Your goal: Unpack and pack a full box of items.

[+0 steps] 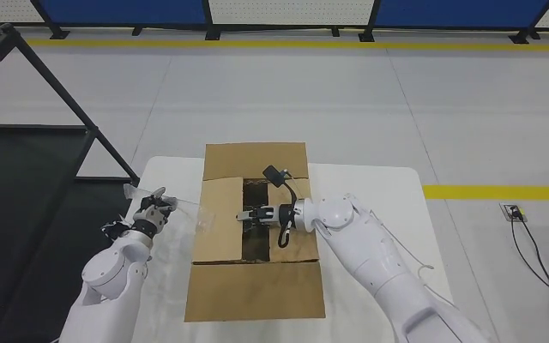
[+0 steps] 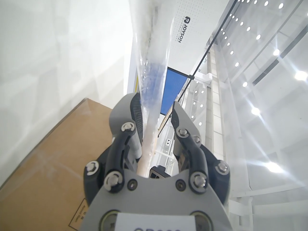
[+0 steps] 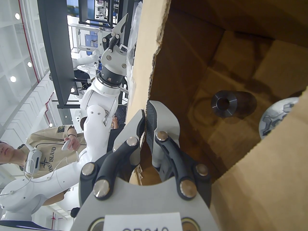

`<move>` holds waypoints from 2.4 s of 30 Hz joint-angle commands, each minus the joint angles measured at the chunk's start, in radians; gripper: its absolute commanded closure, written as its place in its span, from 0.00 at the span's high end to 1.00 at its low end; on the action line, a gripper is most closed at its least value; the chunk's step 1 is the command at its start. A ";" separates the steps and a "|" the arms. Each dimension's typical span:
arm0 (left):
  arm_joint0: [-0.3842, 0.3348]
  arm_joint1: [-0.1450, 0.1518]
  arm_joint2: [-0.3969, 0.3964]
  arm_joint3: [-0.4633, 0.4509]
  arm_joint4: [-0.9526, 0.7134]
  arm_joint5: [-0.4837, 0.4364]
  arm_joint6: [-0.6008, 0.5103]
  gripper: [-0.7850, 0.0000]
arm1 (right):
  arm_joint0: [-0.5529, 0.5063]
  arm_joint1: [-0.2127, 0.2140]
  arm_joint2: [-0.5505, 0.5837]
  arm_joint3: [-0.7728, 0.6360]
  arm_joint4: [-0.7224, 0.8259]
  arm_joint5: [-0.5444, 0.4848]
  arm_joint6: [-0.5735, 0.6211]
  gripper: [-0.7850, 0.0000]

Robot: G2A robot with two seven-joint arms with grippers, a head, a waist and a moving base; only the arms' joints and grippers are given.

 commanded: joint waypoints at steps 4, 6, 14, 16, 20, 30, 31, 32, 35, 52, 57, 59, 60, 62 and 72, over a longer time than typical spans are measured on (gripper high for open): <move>0.022 0.002 -0.016 -0.020 0.003 -0.020 0.006 0.40 | 0.001 -0.001 0.003 0.003 -0.001 -0.003 0.001 0.00; 0.029 0.002 -0.023 -0.028 0.001 -0.022 0.006 0.40 | 0.002 -0.002 0.004 0.004 -0.002 -0.004 0.002 0.00; 0.062 0.004 -0.041 -0.062 -0.008 -0.031 0.001 0.35 | 0.003 -0.005 0.007 0.008 -0.003 -0.007 0.004 0.00; 0.069 0.004 -0.043 -0.069 -0.006 -0.032 -0.001 0.32 | 0.002 -0.005 0.008 0.010 -0.002 -0.008 0.002 0.00; 0.080 0.005 -0.048 -0.079 -0.009 -0.035 -0.003 0.22 | 0.002 -0.007 0.010 0.012 -0.002 -0.009 0.004 0.00; 0.100 0.005 -0.060 -0.104 -0.009 -0.047 0.004 0.18 | 0.001 -0.009 0.014 0.016 -0.007 -0.013 0.005 0.00; 0.102 0.005 -0.061 -0.106 -0.009 -0.049 0.004 0.18 | 0.001 -0.010 0.014 0.017 -0.007 -0.013 0.004 0.00; 0.103 0.005 -0.061 -0.108 -0.006 -0.051 0.003 0.19 | 0.001 -0.010 0.015 0.017 -0.007 -0.013 0.003 0.00; 0.109 0.006 -0.063 -0.114 0.001 -0.061 0.000 0.20 | 0.000 -0.011 0.016 0.018 -0.008 -0.013 0.003 0.00; 0.123 0.005 -0.078 -0.116 0.006 -0.083 0.028 0.00 | -0.002 -0.013 0.026 0.021 -0.011 -0.013 -0.001 0.00; 0.129 0.004 -0.083 -0.114 0.001 -0.087 0.037 0.00 | -0.003 -0.014 0.031 0.022 -0.009 -0.011 -0.006 0.00; 0.131 0.004 -0.086 -0.113 -0.001 -0.088 0.041 0.00 | -0.002 -0.014 0.032 0.022 -0.009 -0.012 -0.006 0.00; 0.133 0.003 -0.087 -0.113 -0.002 -0.089 0.042 0.00 | -0.002 -0.014 0.033 0.022 -0.009 -0.013 -0.006 0.00; 0.135 0.003 -0.090 -0.113 -0.004 -0.091 0.044 0.00 | -0.002 -0.014 0.034 0.024 -0.009 -0.010 -0.007 0.00; 0.141 0.003 -0.102 -0.106 -0.008 -0.096 0.054 0.00 | 0.002 -0.019 0.043 0.035 0.006 -0.007 -0.021 0.00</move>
